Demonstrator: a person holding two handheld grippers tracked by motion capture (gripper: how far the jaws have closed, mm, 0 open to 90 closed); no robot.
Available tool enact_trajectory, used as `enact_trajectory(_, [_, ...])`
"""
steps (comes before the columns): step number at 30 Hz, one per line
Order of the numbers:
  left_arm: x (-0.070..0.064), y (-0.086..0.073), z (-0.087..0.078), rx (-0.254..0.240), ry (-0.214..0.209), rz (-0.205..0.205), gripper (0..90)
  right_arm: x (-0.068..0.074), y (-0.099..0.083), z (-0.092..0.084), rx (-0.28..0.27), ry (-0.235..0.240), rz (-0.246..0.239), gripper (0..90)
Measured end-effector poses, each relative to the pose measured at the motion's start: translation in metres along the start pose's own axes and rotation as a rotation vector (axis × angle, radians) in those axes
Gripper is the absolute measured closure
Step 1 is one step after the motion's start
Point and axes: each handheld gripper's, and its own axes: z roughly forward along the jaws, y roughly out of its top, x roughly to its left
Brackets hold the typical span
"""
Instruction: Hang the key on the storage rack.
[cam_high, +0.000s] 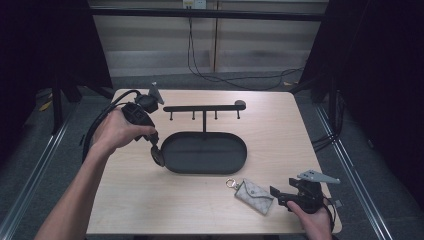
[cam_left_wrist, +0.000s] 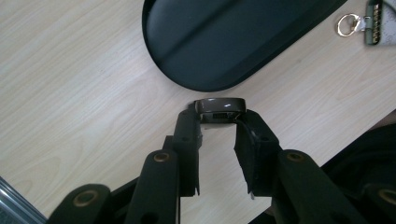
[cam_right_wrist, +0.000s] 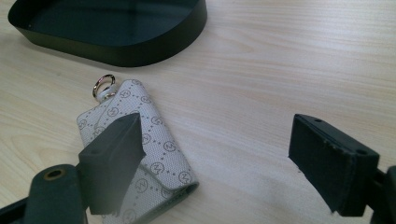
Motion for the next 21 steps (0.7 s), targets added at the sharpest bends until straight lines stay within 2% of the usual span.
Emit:
enact_trajectory(6, [-0.003,0.013,-0.001,0.017,0.011,-0.007,70.7,0.000,0.000,0.000,-0.001,0.000,-0.001,17.4])
enact_trajectory(13, [-0.004,0.024,-0.003,-0.007,0.016,-0.020,70.7,0.000,0.000,0.000,-0.002,0.001,-0.003,17.4])
enact_trajectory(15, [-0.003,0.029,-0.002,0.008,0.016,-0.014,70.7,0.000,0.000,0.000,-0.002,0.003,-0.004,17.4])
enact_trajectory(19, [-0.002,0.036,-0.003,0.008,0.014,-0.019,70.7,0.000,0.000,-0.001,-0.003,0.004,-0.003,17.4])
enact_trajectory(21, [-0.004,0.040,-0.002,0.018,0.028,-0.016,70.7,0.000,0.000,0.000,-0.001,0.004,-0.002,17.3])
